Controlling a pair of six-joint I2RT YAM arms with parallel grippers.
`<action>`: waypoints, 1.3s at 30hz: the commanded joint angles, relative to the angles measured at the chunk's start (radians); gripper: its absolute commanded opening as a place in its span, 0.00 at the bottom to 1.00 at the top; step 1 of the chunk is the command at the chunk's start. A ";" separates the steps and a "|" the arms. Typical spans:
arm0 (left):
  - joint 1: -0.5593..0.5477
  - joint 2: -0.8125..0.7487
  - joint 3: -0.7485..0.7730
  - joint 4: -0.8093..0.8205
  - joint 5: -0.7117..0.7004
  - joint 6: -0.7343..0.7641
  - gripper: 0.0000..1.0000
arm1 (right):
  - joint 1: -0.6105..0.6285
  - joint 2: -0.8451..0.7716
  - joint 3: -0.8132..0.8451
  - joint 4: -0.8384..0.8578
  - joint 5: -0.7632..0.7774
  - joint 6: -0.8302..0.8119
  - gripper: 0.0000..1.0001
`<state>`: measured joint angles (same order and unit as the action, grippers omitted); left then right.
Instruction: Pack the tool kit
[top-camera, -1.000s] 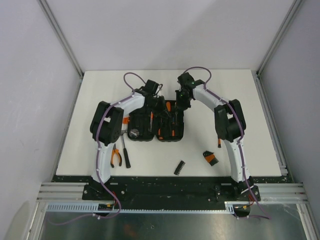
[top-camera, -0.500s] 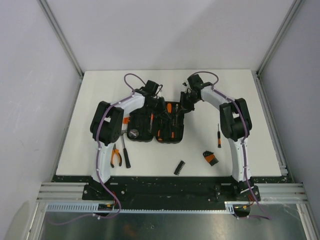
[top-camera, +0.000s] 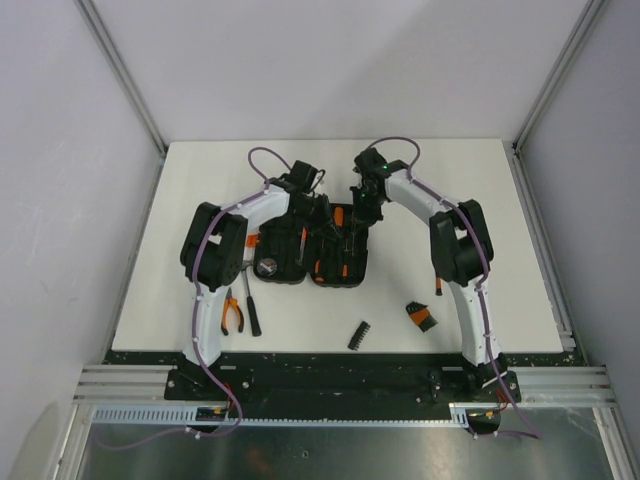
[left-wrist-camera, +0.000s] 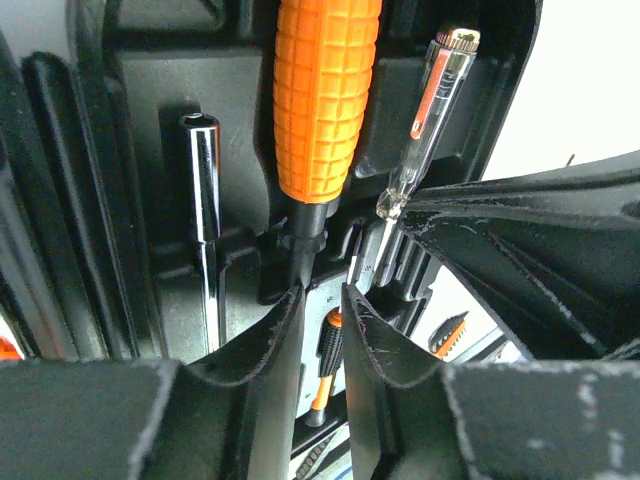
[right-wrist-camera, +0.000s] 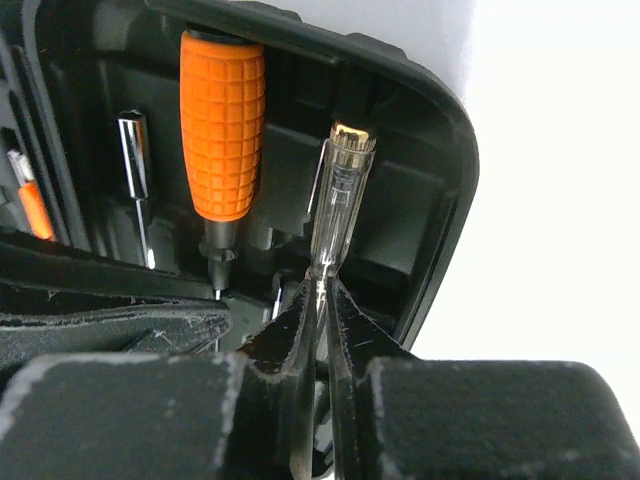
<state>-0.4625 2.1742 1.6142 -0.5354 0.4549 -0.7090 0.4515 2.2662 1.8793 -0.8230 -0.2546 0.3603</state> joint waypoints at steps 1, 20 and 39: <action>-0.009 0.077 -0.003 0.034 -0.139 0.027 0.28 | 0.103 0.082 -0.053 -0.160 0.280 -0.014 0.05; -0.009 0.050 -0.018 0.035 -0.093 0.085 0.29 | 0.158 0.308 0.025 -0.246 0.379 0.047 0.04; -0.007 -0.052 0.033 0.035 -0.085 0.138 0.37 | -0.041 -0.083 0.053 0.128 0.190 0.187 0.36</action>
<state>-0.4728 2.1704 1.6287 -0.4831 0.4431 -0.6239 0.4393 2.2734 1.9335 -0.8085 -0.0628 0.5140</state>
